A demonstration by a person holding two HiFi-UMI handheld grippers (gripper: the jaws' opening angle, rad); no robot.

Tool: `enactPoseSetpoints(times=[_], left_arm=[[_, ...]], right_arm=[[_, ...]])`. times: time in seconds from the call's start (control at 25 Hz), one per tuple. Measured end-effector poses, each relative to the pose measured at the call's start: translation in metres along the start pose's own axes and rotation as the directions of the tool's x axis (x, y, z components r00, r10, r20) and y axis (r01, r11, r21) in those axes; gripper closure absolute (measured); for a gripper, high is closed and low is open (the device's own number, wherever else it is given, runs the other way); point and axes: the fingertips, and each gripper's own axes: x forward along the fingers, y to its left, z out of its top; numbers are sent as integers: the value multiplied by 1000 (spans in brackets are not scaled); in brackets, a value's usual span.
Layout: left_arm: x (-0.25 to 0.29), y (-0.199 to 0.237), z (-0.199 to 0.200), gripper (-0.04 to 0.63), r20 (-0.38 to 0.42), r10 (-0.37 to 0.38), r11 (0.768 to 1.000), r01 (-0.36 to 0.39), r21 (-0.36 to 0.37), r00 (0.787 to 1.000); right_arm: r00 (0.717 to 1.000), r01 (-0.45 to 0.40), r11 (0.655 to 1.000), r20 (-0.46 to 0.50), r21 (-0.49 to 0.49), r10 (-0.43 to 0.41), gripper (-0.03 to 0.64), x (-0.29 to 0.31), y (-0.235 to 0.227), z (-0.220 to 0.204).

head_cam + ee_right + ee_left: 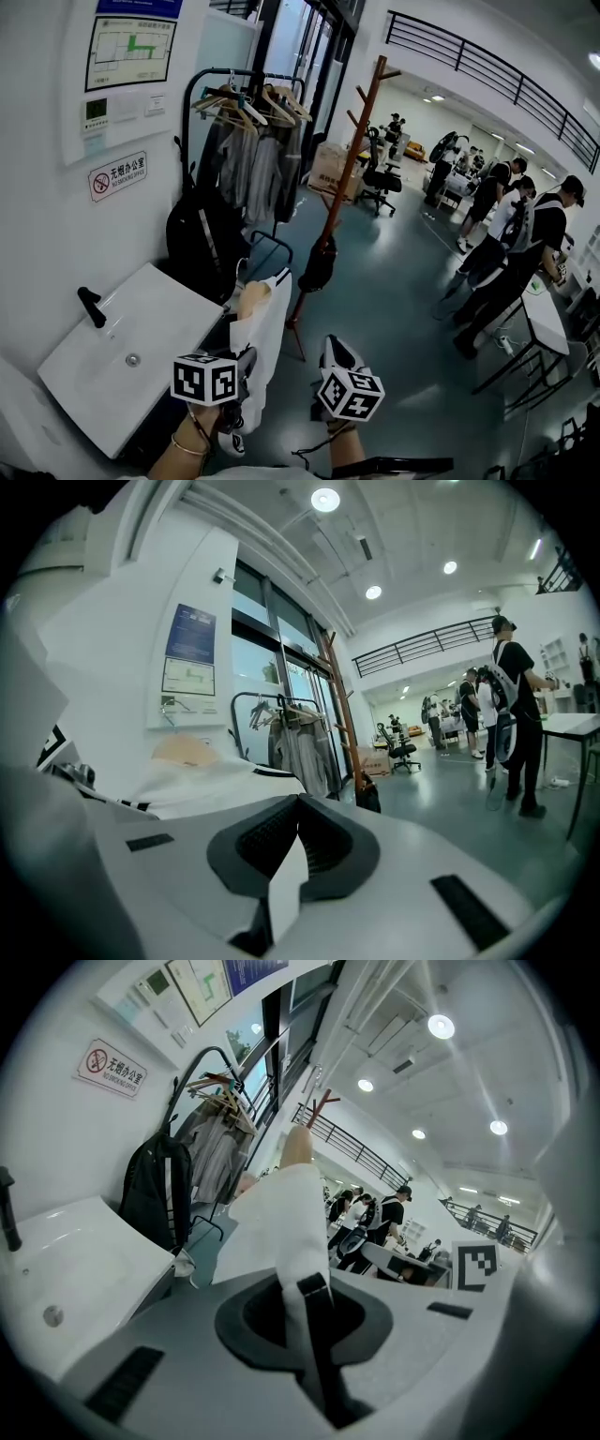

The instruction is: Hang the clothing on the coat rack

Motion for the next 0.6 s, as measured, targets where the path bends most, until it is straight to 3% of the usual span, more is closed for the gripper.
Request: enactPoseSetpoints(times=[0.2, 0.6], left_arm=[[5, 10, -3, 572, -27, -2, 1000, 2, -7, 1000], [27, 30, 0, 572, -46, 20, 1000, -21, -23, 999]], right_arm=[[999, 40, 999, -10, 29, -40, 594, 4, -10, -8], [999, 34, 998, -31, 44, -33, 594, 39, -18, -14]])
